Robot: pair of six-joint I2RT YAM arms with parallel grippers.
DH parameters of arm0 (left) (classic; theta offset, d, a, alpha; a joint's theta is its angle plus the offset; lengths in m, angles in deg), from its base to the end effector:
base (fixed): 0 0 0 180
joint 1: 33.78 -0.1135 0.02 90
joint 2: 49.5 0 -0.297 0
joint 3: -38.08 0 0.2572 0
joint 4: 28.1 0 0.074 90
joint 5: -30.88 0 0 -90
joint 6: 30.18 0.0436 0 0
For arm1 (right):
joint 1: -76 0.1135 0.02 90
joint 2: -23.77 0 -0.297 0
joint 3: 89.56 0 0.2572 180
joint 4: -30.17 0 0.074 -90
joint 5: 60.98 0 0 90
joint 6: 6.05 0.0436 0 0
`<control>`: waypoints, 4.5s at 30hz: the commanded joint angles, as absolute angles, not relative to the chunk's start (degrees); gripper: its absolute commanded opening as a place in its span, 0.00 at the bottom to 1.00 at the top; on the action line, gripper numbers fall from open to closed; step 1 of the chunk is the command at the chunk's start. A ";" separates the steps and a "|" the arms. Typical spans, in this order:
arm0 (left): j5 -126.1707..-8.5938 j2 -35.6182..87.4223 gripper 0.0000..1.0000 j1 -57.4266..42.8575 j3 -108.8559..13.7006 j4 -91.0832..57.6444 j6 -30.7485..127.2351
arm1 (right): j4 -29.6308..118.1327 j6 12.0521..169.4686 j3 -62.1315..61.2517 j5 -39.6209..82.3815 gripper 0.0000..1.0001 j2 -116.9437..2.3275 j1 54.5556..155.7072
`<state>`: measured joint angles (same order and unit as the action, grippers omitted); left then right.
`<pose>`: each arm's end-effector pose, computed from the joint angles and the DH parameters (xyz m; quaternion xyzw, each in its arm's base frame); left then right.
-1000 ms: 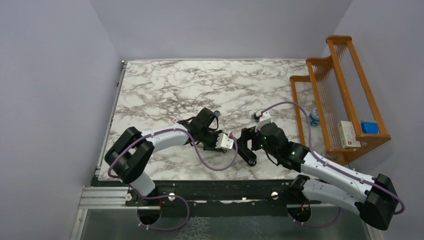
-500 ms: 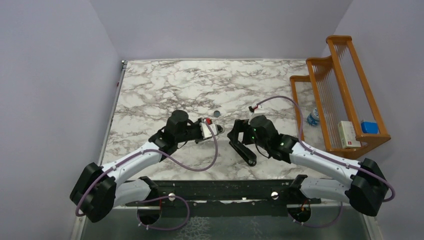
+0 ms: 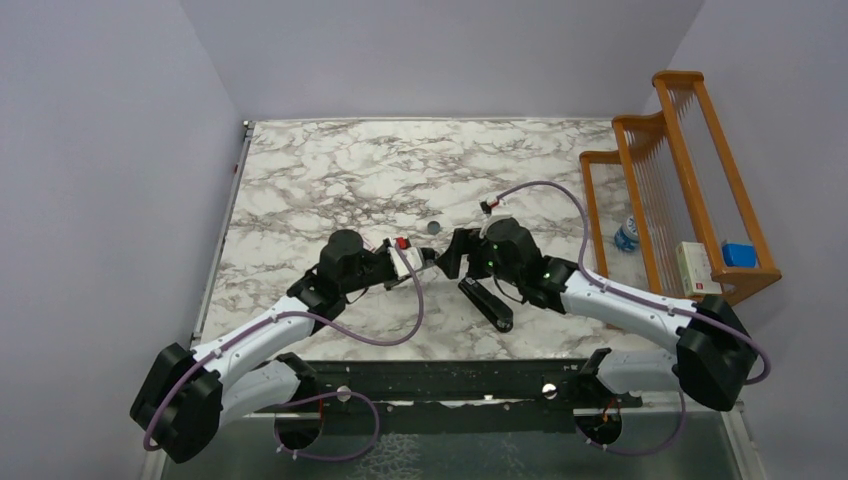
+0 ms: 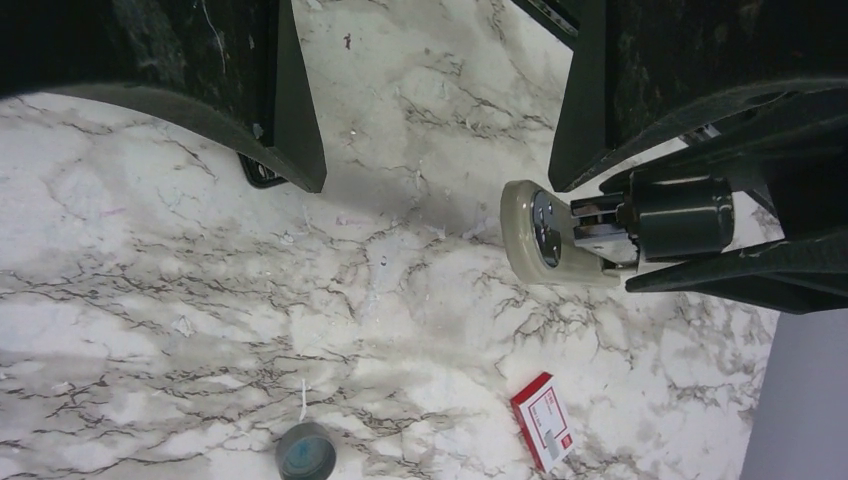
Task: Load the staples into the stapler
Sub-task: Open the stapler at the center of the board.
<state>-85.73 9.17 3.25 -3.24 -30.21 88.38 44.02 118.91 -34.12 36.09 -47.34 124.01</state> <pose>0.1639 -0.1481 0.2608 0.5363 0.5744 -0.2260 0.5757 0.1870 0.1997 0.2673 -0.0671 0.8602 0.2931 0.4118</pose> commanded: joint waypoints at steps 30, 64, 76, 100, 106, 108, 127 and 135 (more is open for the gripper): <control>-84.67 2.16 0.00 2.87 -3.45 -55.78 72.24 | 18.91 127.35 -32.22 17.26 0.24 -48.53 114.55; -63.79 -1.12 0.00 1.48 -9.83 -80.67 61.40 | 22.55 137.68 -33.63 15.66 0.01 -56.42 105.20; -67.86 8.45 0.00 0.87 -20.33 -97.43 55.82 | 20.32 139.26 -31.63 12.49 0.01 -58.65 104.18; -71.82 12.93 0.00 0.76 -24.96 -107.30 49.80 | 25.66 133.16 -27.16 11.41 0.41 -57.78 101.48; -72.01 12.32 0.00 0.76 -23.81 -106.08 49.75 | 18.69 114.51 -26.15 5.86 0.49 -51.41 101.44; -73.39 12.21 0.00 0.72 -23.30 -105.77 49.17 | 14.47 108.46 -26.54 0.60 0.56 -48.30 101.48; -91.35 19.22 0.00 0.71 -26.63 -117.01 31.51 | -16.76 102.77 -24.03 -33.15 0.60 -46.51 103.69; -91.66 20.63 0.00 0.76 -27.87 -117.01 30.19 | -9.62 95.57 -24.25 -30.33 0.56 -47.69 108.19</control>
